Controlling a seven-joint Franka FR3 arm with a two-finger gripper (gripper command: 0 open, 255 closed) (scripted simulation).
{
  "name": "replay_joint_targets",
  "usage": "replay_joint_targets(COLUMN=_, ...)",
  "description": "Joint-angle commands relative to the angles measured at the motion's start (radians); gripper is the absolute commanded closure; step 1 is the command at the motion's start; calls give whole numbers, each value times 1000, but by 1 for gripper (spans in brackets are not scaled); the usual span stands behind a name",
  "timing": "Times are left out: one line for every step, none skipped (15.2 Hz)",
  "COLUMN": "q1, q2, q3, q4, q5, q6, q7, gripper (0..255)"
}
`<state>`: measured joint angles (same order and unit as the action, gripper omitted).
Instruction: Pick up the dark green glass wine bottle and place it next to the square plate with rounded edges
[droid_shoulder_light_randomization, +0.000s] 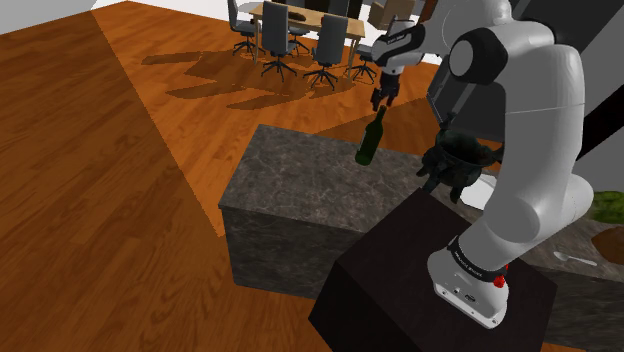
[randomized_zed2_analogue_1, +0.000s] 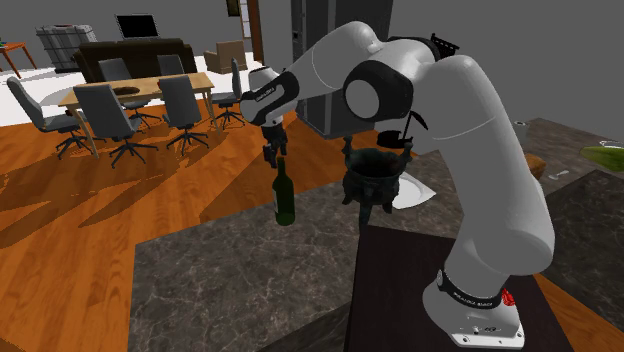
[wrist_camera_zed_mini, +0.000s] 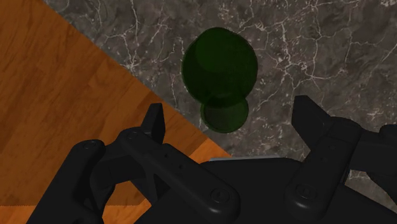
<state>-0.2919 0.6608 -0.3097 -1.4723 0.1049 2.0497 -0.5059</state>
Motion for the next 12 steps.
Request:
replay_joint_targets(q1=-3, q2=13, q3=2, q4=-6, q5=4, q6=19, q7=-2, gripper=0)
replay_joint_targets(q1=-4, q2=19, q3=3, q4=-11, q5=5, q6=30, q7=-3, gripper=0)
replay_joint_targets(q1=-5, q2=25, q3=4, q4=-15, q5=7, q6=40, q7=-4, gripper=0)
replay_joint_targets(q1=-5, q2=28, q3=5, q4=-18, q5=7, q6=46, q7=-5, gripper=0)
replay_joint_targets(q1=-5, q2=28, q3=5, q4=-18, q5=7, q6=46, q7=-5, gripper=0)
replay_joint_targets(q1=-5, q2=28, q3=5, q4=-18, q5=7, q6=46, q7=-5, gripper=0)
replay_joint_targets(q1=-5, q2=28, q3=5, q4=-18, q5=7, q6=46, q7=-5, gripper=0)
replay_joint_targets(q1=-5, q2=28, q3=5, q4=-18, q5=7, q6=46, q7=-5, gripper=0)
replay_joint_targets(q1=-5, q2=28, q3=5, q4=-18, q5=7, q6=46, q7=-5, gripper=0)
replay_joint_targets(q1=-5, q2=28, q3=5, q4=-18, q5=7, q6=46, q7=-5, gripper=0)
replay_joint_targets(q1=-5, q2=28, q3=5, q4=-18, q5=7, q6=46, q7=-5, gripper=0)
replay_joint_targets(q1=-5, q2=28, q3=5, q4=-18, q5=7, q6=46, q7=-5, gripper=255)
